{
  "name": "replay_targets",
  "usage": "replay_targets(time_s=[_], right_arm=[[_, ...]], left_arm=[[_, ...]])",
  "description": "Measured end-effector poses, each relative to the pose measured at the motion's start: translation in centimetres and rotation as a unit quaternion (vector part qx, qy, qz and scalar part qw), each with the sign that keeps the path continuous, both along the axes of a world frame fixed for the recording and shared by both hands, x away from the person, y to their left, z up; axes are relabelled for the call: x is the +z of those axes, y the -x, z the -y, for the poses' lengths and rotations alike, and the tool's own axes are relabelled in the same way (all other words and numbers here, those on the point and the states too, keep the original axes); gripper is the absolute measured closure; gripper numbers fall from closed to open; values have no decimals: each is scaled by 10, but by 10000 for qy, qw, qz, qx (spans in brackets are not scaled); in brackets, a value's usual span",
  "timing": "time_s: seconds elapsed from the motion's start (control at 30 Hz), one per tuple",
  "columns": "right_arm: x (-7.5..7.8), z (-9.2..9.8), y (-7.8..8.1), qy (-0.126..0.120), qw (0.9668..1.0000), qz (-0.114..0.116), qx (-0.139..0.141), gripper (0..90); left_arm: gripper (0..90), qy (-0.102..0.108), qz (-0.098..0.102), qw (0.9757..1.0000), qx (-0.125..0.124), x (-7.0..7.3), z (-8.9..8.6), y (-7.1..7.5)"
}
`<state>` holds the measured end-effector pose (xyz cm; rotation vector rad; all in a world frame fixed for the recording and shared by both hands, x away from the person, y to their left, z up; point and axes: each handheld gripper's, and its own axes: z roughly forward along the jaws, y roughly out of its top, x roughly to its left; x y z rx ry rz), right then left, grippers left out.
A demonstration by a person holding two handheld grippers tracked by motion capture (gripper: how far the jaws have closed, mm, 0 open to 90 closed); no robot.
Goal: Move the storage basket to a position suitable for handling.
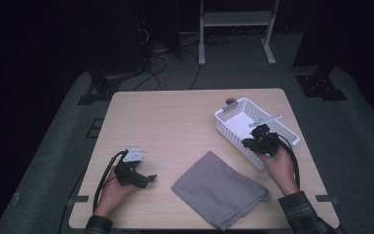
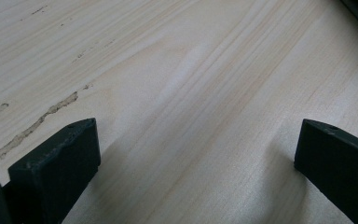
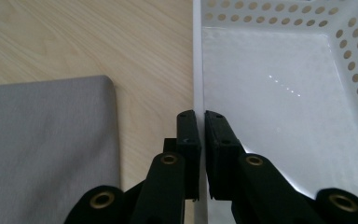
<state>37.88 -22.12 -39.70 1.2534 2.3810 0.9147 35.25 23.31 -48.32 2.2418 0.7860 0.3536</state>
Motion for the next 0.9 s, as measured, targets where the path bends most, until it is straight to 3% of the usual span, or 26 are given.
replay_targets(time_s=[0.33, 0.57, 0.7, 0.9], right_arm=[[-4, 13, 26, 107, 9999, 22, -56, 843], [-10, 18, 32, 3, 10000, -22, -47, 825], [-8, 19, 30, -81, 9999, 65, -47, 722], [-2, 16, 32, -142, 9997, 210, -7, 486]], left_arm=[[0, 6, -6, 10000, 3, 0, 0, 0], [0, 3, -5, 10000, 2, 0, 0, 0], [0, 1, -7, 10000, 1, 0, 0, 0], [0, 3, 0, 10000, 5, 0, 0, 0]])
